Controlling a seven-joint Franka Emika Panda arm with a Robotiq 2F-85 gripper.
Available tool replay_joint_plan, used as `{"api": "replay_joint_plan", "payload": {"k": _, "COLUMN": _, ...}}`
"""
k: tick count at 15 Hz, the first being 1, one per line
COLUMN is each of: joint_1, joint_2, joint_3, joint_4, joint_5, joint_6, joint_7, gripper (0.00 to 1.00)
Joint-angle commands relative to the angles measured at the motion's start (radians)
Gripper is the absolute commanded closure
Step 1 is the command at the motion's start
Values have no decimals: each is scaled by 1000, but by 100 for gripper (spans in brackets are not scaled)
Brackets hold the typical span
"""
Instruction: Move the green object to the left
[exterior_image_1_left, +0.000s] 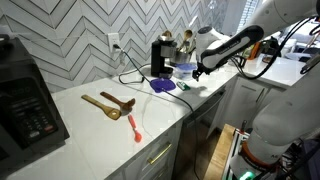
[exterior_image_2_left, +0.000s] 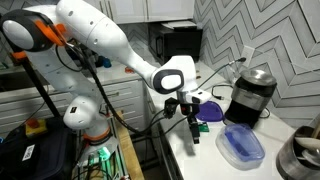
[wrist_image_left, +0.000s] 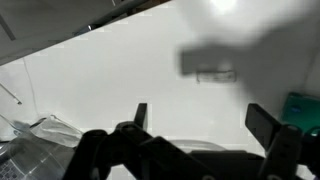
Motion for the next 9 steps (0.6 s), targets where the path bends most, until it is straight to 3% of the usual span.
{"api": "replay_joint_plan", "payload": {"k": 1, "joint_1": 28, "joint_2": -84, "joint_3": -63, "joint_4": -24, "joint_5": 183, "joint_6": 2, "joint_7": -189, "gripper": 0}}
{"api": "replay_joint_plan", "payload": {"k": 3, "joint_1": 30, "joint_2": -122, "joint_3": -78, "joint_4": -12, "joint_5": 280, "joint_6": -31, "joint_7": -287, "gripper": 0}}
{"api": "replay_joint_plan", "payload": {"k": 9, "joint_1": 20, "joint_2": -210, "joint_3": -92, "joint_4": 48, "joint_5": 387, "joint_6": -204, "joint_7": -406, "gripper": 0}}
